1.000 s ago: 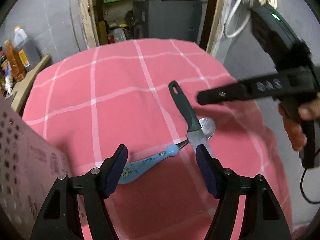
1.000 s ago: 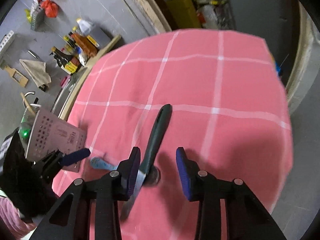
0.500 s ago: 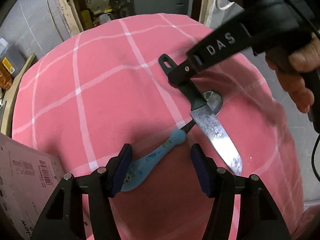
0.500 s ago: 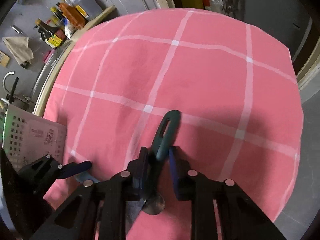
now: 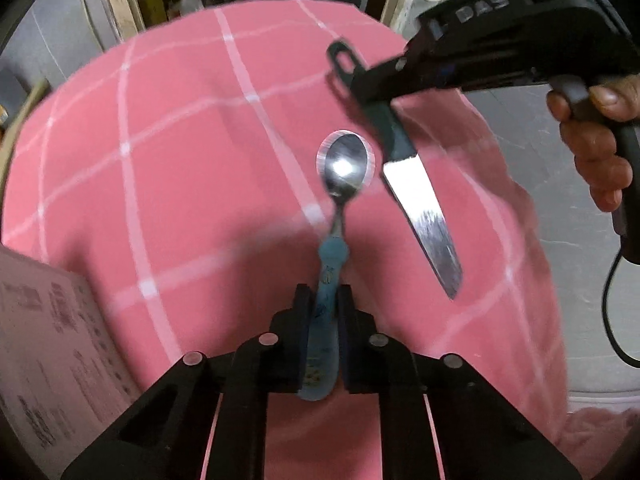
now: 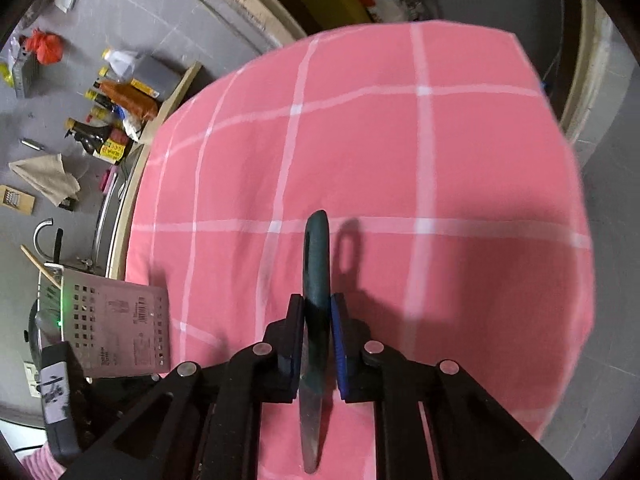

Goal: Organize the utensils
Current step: 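Close the left tool on the blue-handled spoon while the right tool grasps the black-handled knife, then lift the blue spoon and black knife up toward the white holder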

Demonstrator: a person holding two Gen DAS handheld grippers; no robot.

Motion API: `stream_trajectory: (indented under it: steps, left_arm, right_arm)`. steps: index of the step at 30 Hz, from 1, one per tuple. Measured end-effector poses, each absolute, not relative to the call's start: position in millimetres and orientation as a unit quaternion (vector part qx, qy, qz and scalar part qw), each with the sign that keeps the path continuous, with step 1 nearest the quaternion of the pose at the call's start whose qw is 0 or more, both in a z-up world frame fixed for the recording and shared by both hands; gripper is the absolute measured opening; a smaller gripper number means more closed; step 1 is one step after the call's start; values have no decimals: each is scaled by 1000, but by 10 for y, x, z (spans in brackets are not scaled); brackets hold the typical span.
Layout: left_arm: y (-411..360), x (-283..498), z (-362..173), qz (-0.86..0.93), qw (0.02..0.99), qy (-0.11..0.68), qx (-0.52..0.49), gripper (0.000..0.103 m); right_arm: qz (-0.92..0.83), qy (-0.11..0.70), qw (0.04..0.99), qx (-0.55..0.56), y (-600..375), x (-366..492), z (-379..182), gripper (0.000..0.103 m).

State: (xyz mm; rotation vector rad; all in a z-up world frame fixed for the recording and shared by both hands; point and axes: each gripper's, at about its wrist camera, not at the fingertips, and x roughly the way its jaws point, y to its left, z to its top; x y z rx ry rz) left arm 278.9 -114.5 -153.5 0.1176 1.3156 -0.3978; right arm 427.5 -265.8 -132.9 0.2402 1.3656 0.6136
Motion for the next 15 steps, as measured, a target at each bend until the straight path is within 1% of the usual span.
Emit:
stream_trajectory:
  steps: [3,8,15]
  left_arm:
    - [-1166,2855,-1537,-181,756,628,27,9]
    - [-1161,2976,-1521,-175,756,631,-4,10]
    - [-1212,3169,-1509,-183,739,648,18,10]
  right_arm:
    - [267,620,729,113,-2727,4268,-1287,13]
    - [252,643,714,118,-2776,4237,-1441,13]
    - [249,649,710,114,-2746,4190,-1531,13]
